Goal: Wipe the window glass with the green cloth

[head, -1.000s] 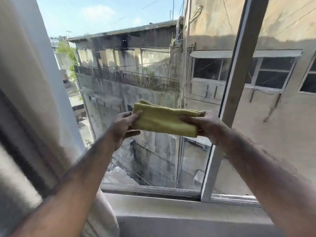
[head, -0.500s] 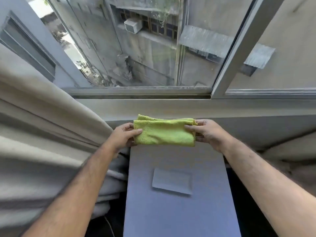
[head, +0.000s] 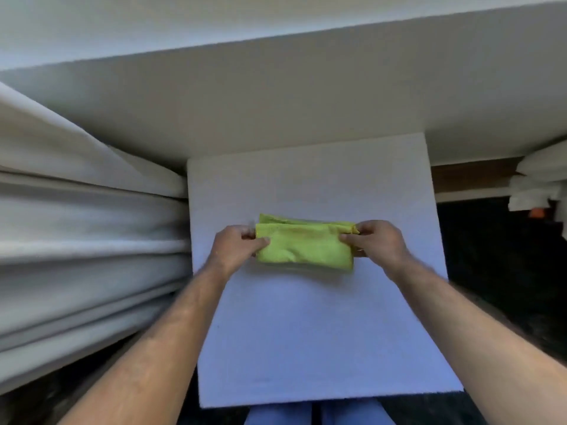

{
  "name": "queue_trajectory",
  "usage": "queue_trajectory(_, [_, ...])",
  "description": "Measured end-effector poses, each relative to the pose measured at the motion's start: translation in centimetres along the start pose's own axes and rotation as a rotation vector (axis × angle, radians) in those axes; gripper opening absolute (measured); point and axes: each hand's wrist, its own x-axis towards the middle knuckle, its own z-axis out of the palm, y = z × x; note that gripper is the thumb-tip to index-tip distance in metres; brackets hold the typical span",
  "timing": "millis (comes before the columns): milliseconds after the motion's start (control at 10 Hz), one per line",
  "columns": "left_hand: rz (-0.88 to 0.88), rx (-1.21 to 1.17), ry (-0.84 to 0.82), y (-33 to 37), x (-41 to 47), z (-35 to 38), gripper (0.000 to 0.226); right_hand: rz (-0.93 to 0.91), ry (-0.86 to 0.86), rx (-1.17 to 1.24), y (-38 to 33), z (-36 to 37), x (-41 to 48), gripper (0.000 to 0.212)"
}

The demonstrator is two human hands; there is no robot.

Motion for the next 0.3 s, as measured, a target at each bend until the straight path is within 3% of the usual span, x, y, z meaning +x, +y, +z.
queue_trajectory(200, [0.09, 0.557, 0.115, -1.1, 1.8, 3.3, 0.03, -0.045, 0.104, -0.55, 2.0, 1.2, 1.4, 0.034])
queue_trajectory(300, [0.166, 0.663, 0.199, -0.6, 1.7, 3.4, 0.038, -0.127, 0.196, -0.752, 1.1, 1.0, 1.0, 0.042])
